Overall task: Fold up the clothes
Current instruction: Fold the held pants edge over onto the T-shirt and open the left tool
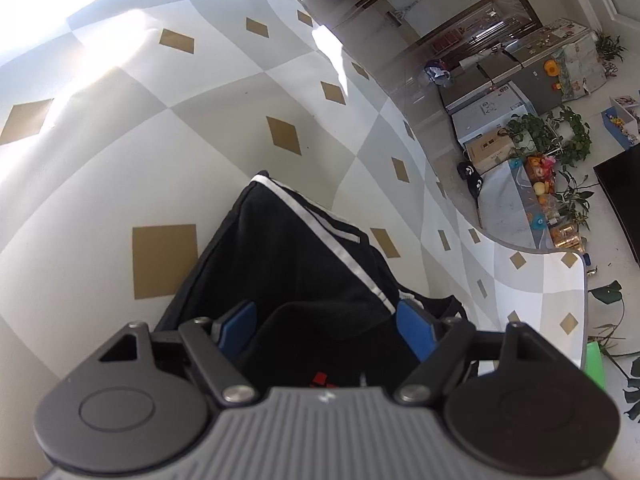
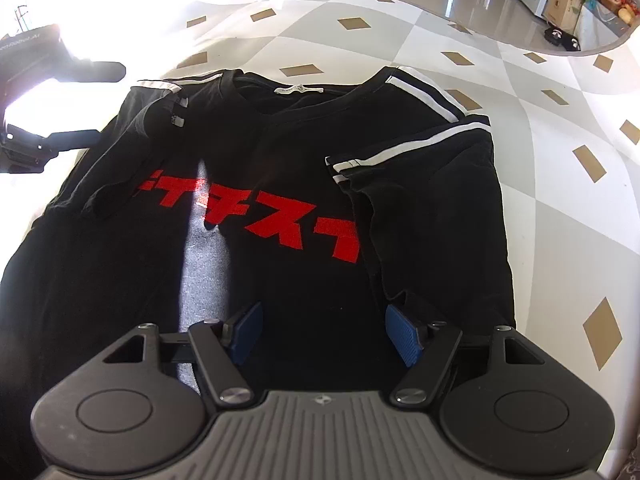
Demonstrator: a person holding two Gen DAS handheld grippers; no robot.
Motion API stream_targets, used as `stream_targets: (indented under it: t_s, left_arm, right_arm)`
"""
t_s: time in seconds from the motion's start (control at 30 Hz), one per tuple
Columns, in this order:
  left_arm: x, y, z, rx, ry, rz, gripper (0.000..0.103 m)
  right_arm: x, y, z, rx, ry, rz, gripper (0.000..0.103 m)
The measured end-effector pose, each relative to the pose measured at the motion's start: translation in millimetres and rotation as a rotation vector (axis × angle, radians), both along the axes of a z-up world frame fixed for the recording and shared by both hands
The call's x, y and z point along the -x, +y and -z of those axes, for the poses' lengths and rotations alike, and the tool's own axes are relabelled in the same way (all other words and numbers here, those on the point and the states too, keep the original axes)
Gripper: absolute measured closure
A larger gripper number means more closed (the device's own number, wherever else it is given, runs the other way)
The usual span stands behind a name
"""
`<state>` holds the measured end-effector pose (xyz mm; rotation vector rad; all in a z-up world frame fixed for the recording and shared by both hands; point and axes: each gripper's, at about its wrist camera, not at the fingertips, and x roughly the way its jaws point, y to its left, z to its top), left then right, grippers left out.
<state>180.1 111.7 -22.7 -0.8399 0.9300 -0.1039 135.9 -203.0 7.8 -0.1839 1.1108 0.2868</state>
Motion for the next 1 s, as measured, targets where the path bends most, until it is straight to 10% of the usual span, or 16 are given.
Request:
stream_targets:
  t_s: [0.4,1.0]
  left_arm:
    - [14.3,-20.0,-5.0,0.014,0.008,0.071,0.022]
    - [32.2,-23.9,-39.9,-0.535,0.218,0.102,0.006]
  right_arm:
    - [-1.9,-4.1,-5.2,-0.056,0.003,0.017,0.034]
    - [3.5,60.7,-11.2,-0.469,-0.093,-0.203,0.062]
